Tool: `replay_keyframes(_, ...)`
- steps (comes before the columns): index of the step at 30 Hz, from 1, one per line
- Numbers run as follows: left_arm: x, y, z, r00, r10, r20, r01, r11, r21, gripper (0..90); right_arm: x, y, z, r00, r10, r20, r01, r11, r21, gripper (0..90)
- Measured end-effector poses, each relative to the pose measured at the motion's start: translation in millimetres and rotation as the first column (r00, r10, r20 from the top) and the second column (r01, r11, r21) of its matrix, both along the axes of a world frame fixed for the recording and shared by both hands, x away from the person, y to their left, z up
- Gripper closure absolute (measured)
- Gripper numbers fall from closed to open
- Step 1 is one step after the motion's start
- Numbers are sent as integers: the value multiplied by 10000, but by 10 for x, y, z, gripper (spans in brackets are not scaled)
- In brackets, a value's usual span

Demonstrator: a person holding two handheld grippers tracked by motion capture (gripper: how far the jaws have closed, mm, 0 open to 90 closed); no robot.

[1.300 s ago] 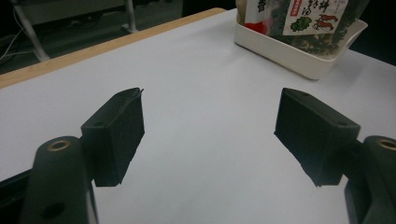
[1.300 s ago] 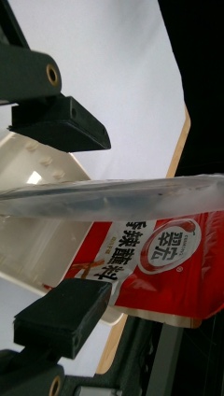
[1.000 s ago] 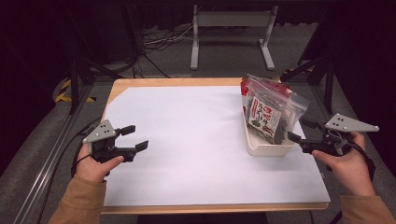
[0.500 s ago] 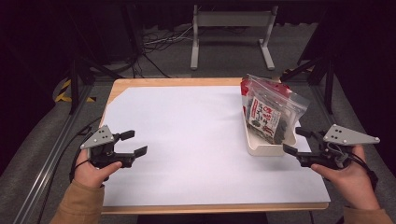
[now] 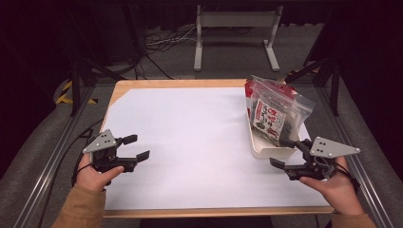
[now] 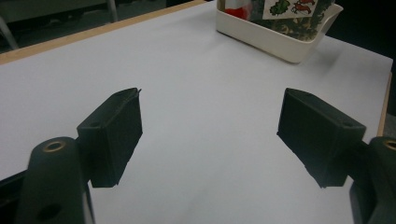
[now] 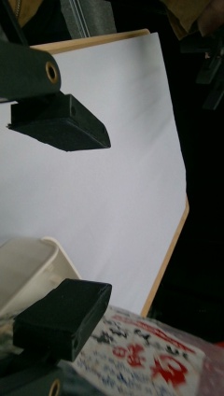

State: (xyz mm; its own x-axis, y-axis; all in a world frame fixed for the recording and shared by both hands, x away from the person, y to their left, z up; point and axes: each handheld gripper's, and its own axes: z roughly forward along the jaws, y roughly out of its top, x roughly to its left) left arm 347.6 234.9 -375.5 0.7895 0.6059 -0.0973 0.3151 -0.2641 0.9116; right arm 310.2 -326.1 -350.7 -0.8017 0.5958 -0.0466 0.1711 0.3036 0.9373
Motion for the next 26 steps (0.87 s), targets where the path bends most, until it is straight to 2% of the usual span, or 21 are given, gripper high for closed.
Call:
replay_keyframes(3, 6, 17, -17, 10000, 52, -17, -52, 10000, 8, 225, 21, 65, -95, 9999, 113, -88, -115, 9998, -185, 253)
replay_keyframes(11, 22, 34, -40, 9998, 173, -65, -173, 9998, -20, 226, 94, 137, -353, 9990, 161, -415, -173, 9995, -276, 256)
replay_keyframes(17, 27, 17, -48, 9999, 97, -37, -96, 9999, 114, 225, 156, 209, -591, 9951, 118, -978, -203, 9961, -861, 260)
replay_keyframes(20, 24, 20, -47, 9999, 116, -60, -115, 9999, 107, 226, 167, 229, -624, 9942, 110, -1067, -228, 9936, -1103, 260)
replay_keyframes(26, 24, 17, -46, 9999, 105, -36, -104, 9999, 98, 224, 151, 210, -572, 9949, 20, -1010, -98, 9970, -762, 264)
